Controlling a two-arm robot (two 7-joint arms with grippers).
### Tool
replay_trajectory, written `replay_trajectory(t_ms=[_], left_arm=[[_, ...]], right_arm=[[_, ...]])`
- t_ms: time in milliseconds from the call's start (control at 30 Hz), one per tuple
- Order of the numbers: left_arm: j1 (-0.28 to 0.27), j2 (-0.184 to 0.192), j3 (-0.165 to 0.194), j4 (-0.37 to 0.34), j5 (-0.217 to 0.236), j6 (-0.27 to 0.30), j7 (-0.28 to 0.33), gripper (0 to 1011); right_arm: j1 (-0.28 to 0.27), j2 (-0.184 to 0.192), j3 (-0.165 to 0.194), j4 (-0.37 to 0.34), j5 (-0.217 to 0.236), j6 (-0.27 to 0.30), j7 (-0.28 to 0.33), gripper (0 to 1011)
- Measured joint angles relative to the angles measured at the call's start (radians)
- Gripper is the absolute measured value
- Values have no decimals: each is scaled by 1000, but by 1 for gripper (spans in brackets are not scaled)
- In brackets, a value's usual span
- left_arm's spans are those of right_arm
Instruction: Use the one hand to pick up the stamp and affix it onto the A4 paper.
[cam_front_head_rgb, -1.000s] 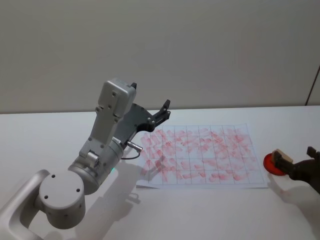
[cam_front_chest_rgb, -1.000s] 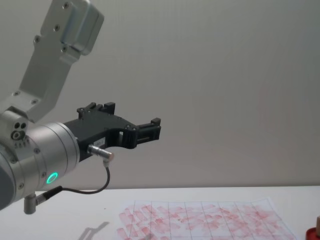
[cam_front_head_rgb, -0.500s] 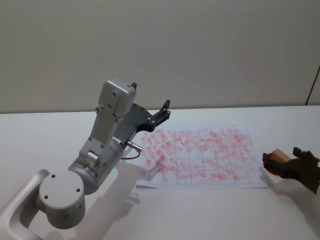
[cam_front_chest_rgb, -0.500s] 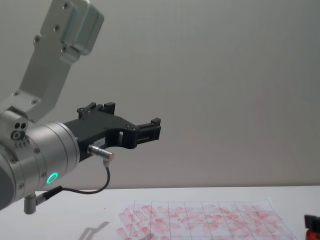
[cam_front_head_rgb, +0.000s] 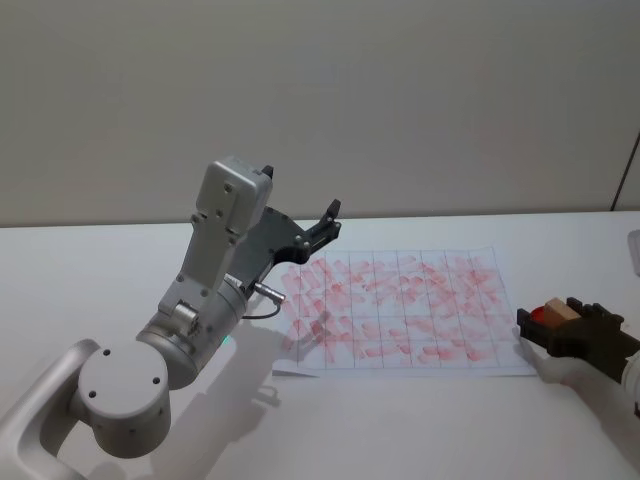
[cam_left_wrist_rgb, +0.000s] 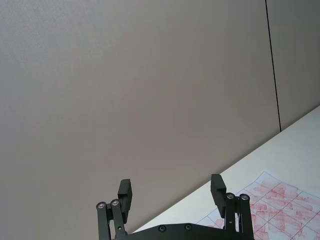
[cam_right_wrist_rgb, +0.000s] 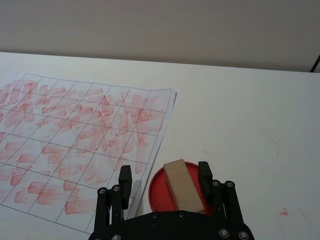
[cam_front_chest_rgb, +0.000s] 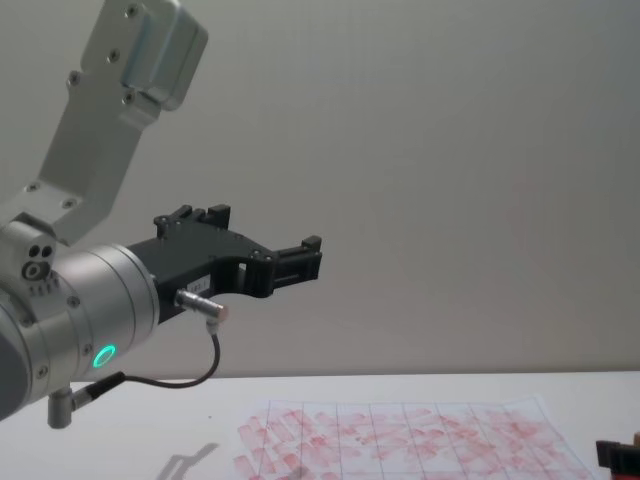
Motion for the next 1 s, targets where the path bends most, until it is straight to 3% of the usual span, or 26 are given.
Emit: replay_trajectory(t_ms=[667,1000], left_arm=[[0,0,0,0,0,0,0,1001],[0,0,0,0,0,0,0,1001]], right_arm=[[19,-5,-4,24,-11,10,20,238],[24,-6,-5,26,-19,9,26,220]])
